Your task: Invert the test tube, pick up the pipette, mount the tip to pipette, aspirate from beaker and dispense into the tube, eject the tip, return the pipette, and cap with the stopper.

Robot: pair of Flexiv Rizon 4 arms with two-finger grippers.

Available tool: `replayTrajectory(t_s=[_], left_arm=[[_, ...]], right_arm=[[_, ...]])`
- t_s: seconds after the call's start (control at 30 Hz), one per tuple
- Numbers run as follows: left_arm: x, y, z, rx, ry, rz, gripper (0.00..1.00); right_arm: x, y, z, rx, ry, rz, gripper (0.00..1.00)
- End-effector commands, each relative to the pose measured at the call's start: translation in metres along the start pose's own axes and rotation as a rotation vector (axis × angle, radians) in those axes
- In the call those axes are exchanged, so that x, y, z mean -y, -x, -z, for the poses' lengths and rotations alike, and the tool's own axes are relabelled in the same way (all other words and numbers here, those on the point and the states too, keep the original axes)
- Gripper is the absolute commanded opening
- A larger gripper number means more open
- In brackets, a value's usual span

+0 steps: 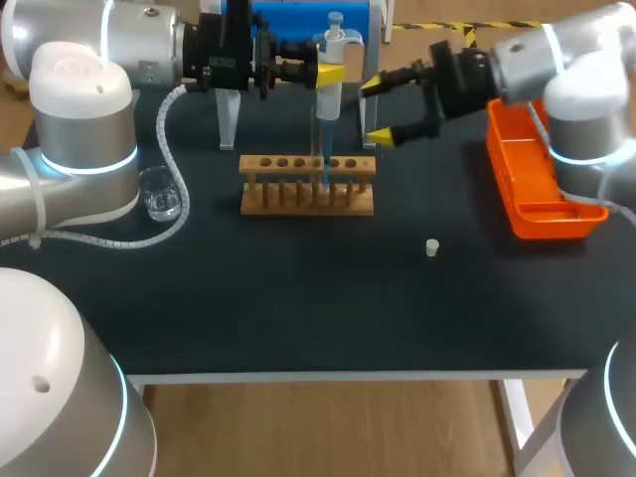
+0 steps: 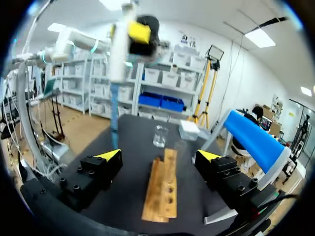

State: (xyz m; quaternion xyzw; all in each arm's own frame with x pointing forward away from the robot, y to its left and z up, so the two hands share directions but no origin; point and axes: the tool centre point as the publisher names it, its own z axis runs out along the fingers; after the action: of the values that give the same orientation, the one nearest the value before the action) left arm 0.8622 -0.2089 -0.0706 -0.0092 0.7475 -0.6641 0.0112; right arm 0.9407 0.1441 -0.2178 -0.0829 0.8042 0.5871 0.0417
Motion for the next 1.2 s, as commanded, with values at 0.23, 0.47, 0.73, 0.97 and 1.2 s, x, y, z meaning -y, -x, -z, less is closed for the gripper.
replayTrajectory(t_s=[0.23, 0.47, 0.73, 0.97, 1.2], left_arm=[[0.001, 0.001, 0.000, -0.002, 0.002, 0.000, 0.00], [0.001, 0.001, 0.000, -0.002, 0.002, 0.000, 0.00], [0.001, 0.001, 0.000, -0.002, 0.002, 0.000, 0.00], [0.001, 0.001, 0.000, -0.002, 0.002, 0.000, 0.00], [0.001, 0.001, 0.000, -0.002, 0.002, 0.000, 0.00]], right_arm=[[-0.017, -0.023, 0.038, -0.010, 0.029, -0.013, 1.00], [-0.017, -0.023, 0.038, -0.010, 0.029, -0.013, 1.00], [-0.027, -0.033, 0.038, -0.007, 0.065, -0.031, 1.00], [-0.046, -0.061, 0.053, -0.043, 0.159, -0.030, 1.00], [-0.065, -0.082, 0.054, -0.088, 0.212, -0.073, 1.00]])
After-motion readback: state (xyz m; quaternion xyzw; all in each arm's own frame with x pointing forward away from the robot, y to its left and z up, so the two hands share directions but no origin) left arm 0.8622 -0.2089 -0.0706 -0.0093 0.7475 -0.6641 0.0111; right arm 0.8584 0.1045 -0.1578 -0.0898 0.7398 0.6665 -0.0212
